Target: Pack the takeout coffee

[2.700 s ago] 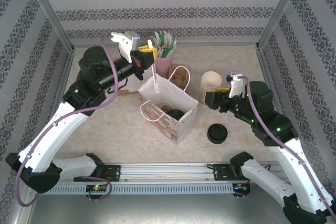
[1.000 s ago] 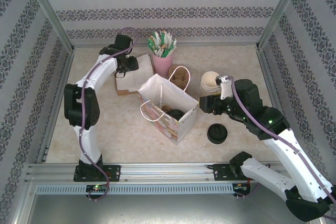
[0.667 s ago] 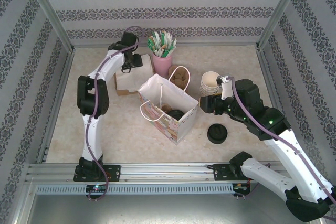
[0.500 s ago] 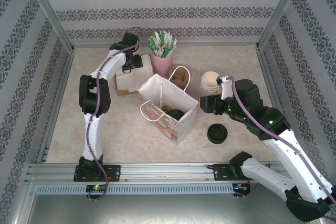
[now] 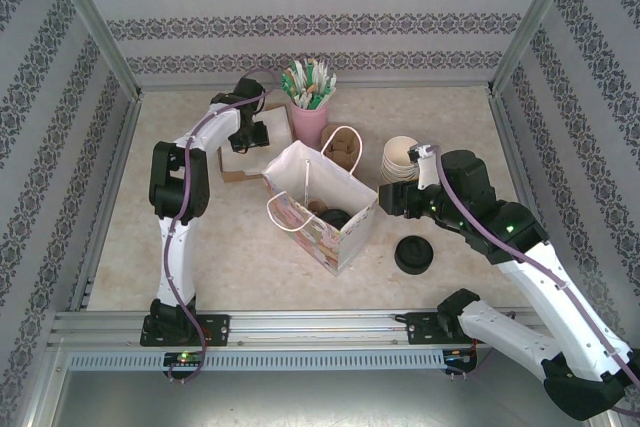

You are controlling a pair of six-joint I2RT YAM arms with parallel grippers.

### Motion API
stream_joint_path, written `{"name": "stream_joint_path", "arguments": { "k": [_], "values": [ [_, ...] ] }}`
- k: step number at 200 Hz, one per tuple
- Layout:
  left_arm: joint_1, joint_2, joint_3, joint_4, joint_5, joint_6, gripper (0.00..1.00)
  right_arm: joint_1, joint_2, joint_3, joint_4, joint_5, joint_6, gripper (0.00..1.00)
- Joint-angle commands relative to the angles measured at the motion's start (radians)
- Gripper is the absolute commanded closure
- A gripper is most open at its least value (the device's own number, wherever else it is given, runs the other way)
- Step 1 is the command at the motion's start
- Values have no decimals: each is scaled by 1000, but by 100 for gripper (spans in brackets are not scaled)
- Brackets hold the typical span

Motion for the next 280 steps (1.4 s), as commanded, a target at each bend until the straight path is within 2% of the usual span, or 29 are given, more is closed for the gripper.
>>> {"name": "stream_joint_path", "arguments": {
  "k": [1, 60, 75, 96, 122, 139, 163, 190, 223, 280],
  "values": [
    [10, -37, -12, 6, -4, -13, 49, 17, -10, -11, 19, 9, 4, 37],
    [11, -52, 6, 1, -10, -14, 59, 17, -27, -18, 16, 15, 8, 37],
    [12, -58, 3, 11, -5, -15, 68, 18, -28, -21, 16, 15, 8, 37],
    [10, -57, 12, 11, 2, -17, 75, 18, -30, -25, 17, 14, 10, 37],
    [11, -58, 22, 12, 2, -19, 79, 18, -30, -22, 18, 13, 11, 37],
    [12, -57, 21, 16, 4, -22, 89, 18, -31, -25, 19, 13, 11, 37],
    [11, -56, 19, 22, 11, -24, 91, 18, -32, -23, 19, 13, 11, 37],
    [11, -73, 31, 9, 15, -11, 100, 20, -34, -17, 14, 14, 8, 37],
    [14, -182, -10, 24, -30, 14, 100, 20, -38, -15, 14, 14, 10, 37],
    [21, -533, -221, 143, -72, 73, 100, 21, -76, -16, 49, 26, 9, 37]
  ]
}}
